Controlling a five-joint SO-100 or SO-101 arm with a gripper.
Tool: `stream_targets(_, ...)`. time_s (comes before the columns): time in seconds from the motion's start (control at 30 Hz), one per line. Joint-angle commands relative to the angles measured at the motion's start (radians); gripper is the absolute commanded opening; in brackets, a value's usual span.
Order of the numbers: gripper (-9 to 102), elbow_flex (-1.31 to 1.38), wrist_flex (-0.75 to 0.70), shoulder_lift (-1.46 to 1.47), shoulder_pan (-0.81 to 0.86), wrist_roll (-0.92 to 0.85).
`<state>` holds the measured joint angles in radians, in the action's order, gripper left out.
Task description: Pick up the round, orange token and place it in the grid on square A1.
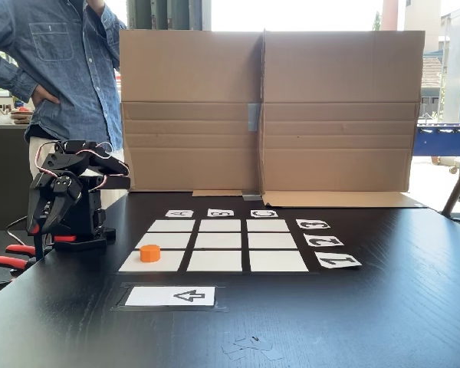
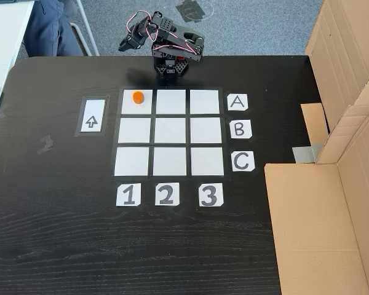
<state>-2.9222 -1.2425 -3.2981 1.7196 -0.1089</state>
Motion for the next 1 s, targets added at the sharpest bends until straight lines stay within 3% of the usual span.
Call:
stream_targets(0.0, 4, -0.018, 0.029, -0.015, 0.048, -0.005)
stream_targets(0.97, 0, -0.135, 0.103, -0.015, 0.051, -0.002)
